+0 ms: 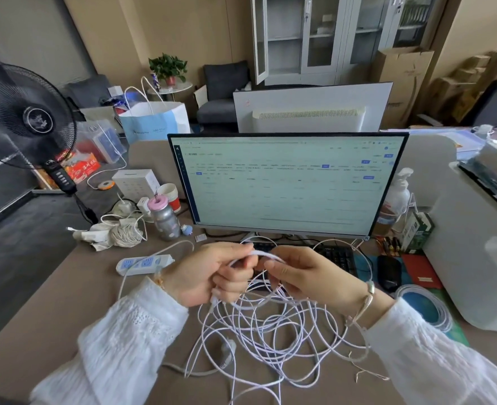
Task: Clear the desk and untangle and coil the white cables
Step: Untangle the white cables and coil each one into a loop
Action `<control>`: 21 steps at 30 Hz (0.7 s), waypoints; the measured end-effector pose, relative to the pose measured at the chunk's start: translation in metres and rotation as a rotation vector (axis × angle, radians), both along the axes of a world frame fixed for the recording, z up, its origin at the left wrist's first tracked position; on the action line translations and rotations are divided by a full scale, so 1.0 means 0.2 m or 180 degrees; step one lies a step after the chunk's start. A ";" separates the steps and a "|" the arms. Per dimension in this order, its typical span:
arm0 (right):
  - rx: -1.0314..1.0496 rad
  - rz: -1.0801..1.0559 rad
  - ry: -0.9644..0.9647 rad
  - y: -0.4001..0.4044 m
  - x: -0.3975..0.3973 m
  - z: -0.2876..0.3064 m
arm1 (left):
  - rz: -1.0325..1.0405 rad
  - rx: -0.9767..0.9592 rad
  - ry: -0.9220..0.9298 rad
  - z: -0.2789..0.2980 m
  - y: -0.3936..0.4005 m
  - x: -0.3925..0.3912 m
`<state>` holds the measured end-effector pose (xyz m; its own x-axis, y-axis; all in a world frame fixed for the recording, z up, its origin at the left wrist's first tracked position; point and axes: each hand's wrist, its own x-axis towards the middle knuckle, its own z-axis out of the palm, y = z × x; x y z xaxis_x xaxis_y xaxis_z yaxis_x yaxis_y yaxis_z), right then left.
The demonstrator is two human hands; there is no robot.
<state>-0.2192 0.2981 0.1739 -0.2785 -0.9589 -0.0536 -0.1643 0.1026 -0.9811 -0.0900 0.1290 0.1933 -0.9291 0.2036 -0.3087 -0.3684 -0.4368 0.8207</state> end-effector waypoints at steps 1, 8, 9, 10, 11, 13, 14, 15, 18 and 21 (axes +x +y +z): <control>-0.0002 0.0031 -0.0108 0.01 -0.02 -0.01 | 0.0067 0.0125 0.0068 0.01 -0.02 0.00; 0.0860 0.0082 0.1260 0.05 -0.17 -0.26 | 0.0943 0.0447 0.0517 0.14 -0.24 0.04; 0.0985 0.0036 0.1422 0.05 -0.17 -0.29 | 0.1069 0.0490 0.0604 0.16 -0.27 0.05; 0.1097 -0.0024 0.1560 0.05 -0.18 -0.33 | 0.1212 0.0511 0.0673 0.19 -0.29 0.05; 0.1143 -0.0075 0.1641 0.05 -0.18 -0.36 | 0.1347 0.0521 0.0722 0.21 -0.30 0.05; 0.1039 -0.0236 0.1595 0.04 -0.17 -0.41 | 0.1681 0.0453 0.0759 0.25 -0.30 0.05; 0.0900 -0.0417 0.1434 0.04 -0.16 -0.42 | 0.1920 0.0345 0.0748 0.25 -0.29 0.04; 0.0711 -0.0677 0.1283 0.05 -0.15 -0.43 | 0.2128 0.0240 0.0736 0.24 -0.29 0.03; 0.0055 -0.1251 0.1254 0.06 -0.11 -0.37 | 0.2427 0.0125 0.0631 0.18 -0.27 -0.01; -0.0380 -0.1174 0.1486 0.06 -0.05 -0.27 | 0.2201 -0.0034 0.0366 0.09 -0.25 -0.02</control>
